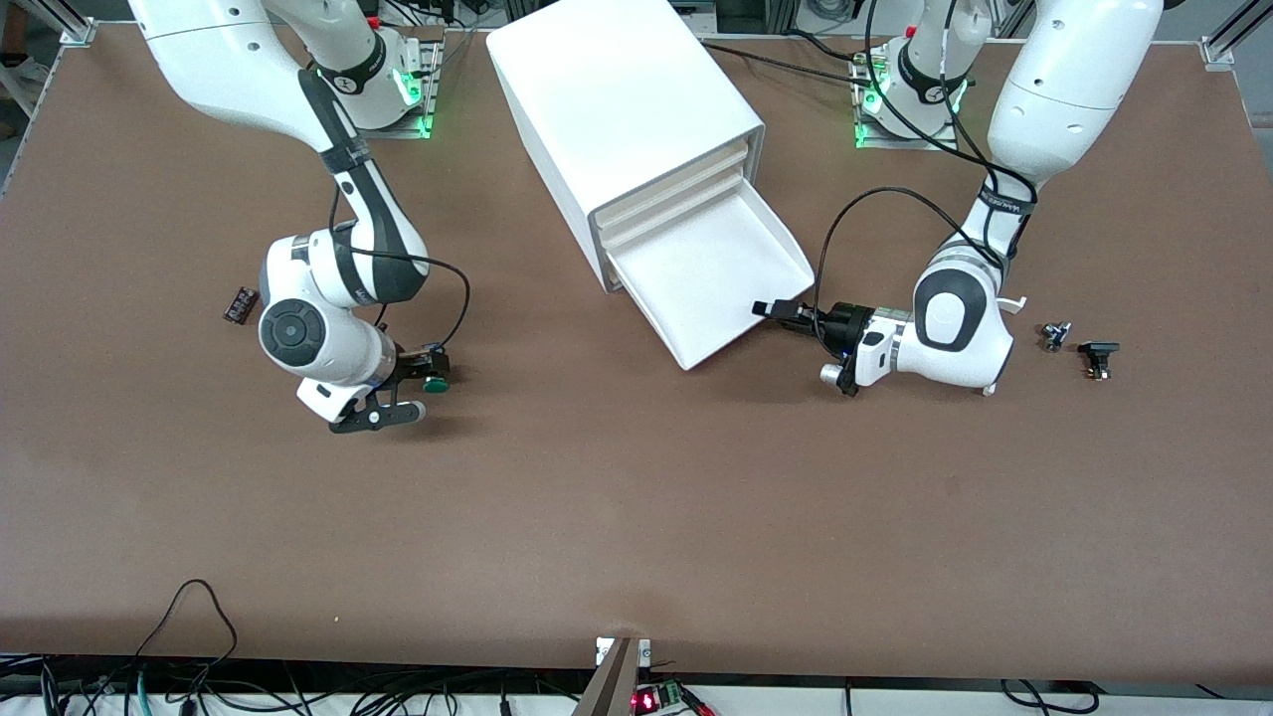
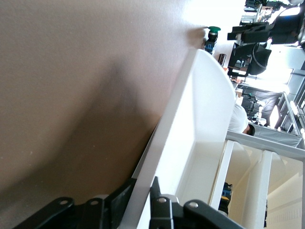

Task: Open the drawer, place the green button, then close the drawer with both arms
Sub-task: 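Grasp the green button with the right gripper while the left gripper withdraws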

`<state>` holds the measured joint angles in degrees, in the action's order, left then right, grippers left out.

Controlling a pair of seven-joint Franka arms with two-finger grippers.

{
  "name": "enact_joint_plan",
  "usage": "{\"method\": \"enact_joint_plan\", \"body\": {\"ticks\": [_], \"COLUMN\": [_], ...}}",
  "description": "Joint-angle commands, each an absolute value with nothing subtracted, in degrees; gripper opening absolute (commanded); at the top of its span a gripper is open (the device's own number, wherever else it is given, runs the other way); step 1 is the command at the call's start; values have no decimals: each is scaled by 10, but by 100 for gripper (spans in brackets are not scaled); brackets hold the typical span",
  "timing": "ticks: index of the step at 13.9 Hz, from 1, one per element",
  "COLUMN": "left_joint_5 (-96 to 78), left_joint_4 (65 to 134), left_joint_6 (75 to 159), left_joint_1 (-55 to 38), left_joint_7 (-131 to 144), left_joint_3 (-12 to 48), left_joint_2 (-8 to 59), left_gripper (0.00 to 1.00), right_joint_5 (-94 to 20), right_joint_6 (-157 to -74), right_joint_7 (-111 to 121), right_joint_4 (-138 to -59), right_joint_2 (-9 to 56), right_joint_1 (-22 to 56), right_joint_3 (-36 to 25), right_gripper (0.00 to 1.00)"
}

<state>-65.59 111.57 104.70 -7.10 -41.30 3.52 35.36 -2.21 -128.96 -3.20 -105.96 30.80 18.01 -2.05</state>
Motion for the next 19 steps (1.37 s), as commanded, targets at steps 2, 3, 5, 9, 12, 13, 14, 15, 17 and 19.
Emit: {"method": "enact_joint_plan", "body": {"ticks": [2, 3, 5, 9, 12, 13, 14, 15, 17, 19], "left_joint_5": [-662, -648, -626, -631, -630, -633, -631, -620, -559, -444], "left_joint_4": [1121, 1121, 1126, 1127, 1129, 1128, 1128, 1124, 1119, 1086], "left_joint_6": [1063, 1104, 1181, 1313, 1315, 1315, 1314, 1310, 1299, 1275], "left_joint_1": [-62, -62, -55, -45, -25, -14, -12, -11, 15, 16], "left_joint_7": [-403, -404, -398, -397, -396, -397, -400, -402, -401, -398], "left_joint_3": [28, 28, 28, 30, 30, 30, 30, 28, 24, 10], "left_joint_2": [301, 286, 248, 207, 180, 174, 159, 148, 134, 120], "left_gripper": [100, 100, 100, 100, 100, 100, 100, 100, 100, 100], "right_joint_5": [-3, -3, -3, -3, -4, -4, -4, -4, -4, -4], "right_joint_6": [-1352, -1353, -1361, -1444, -1469, -1469, -1470, -1470, -1470, -1470], "right_joint_7": [-32, -32, -33, -38, -39, -40, -39, -39, -38, -38], "right_joint_4": [-1147, -1150, -1153, -1198, -1208, -1208, -1208, -1207, -1206, -1204], "right_joint_2": [258, 255, 257, 258, 261, 264, 269, 273, 275, 281], "right_joint_1": [178, 178, 177, 177, 177, 177, 177, 177, 177, 177], "right_joint_3": [-3, -2, -2, -2, -2, -2, -2, -2, -2, -2], "right_gripper": [100, 100, 100, 100, 99, 96, 92, 83, 74, 69]}}
